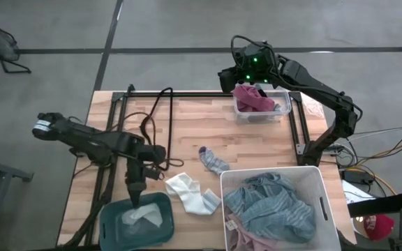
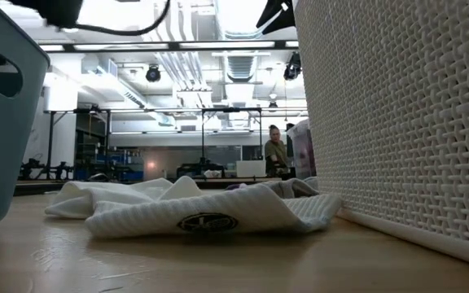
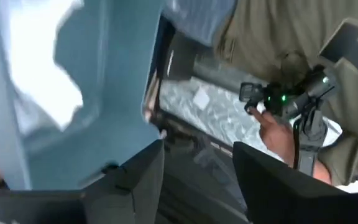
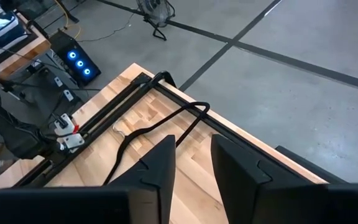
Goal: Pick & Place Cloths
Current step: Put the white blue sock into the blue bin
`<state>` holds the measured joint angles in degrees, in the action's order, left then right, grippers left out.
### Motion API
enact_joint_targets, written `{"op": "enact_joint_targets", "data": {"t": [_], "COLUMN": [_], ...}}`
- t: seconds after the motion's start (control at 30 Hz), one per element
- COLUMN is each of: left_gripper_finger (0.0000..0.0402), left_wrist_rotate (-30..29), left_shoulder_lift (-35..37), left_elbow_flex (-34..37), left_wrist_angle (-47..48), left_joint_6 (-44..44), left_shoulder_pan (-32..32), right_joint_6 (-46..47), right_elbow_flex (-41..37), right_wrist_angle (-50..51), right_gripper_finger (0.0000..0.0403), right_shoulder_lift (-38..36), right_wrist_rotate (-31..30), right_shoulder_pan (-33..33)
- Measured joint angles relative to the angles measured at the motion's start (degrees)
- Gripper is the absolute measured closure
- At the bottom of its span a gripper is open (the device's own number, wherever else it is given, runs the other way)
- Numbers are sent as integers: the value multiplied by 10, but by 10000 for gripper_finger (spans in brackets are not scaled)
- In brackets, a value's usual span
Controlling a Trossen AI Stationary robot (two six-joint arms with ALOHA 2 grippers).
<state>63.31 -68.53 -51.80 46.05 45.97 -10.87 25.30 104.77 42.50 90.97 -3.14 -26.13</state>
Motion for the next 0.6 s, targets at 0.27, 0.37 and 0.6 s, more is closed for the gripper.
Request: {"op": "enact_joint_targets", "data": {"t": [0.27,0.37,0.6], "left_gripper_finger": [197,197,198], "left_wrist_rotate": [-47,-65,-189], "left_shoulder_lift": [0,0,-2], "left_elbow_flex": [-2,-6,-7], "left_wrist_angle": [-37,-58,-144], "left_joint_6": [-28,-31,-61], "left_shoulder_pan": [79,118,192], "right_joint_6": [20,30,31], "right_elbow_flex": [0,0,0], "right_wrist_angle": [-14,-14,-14], "right_gripper_finger": [325,335,355], "right_shoulder_lift": [9,14,15], "right_wrist_rotate": [2,2,2], "right_shoulder_pan": [0,0,0]}}
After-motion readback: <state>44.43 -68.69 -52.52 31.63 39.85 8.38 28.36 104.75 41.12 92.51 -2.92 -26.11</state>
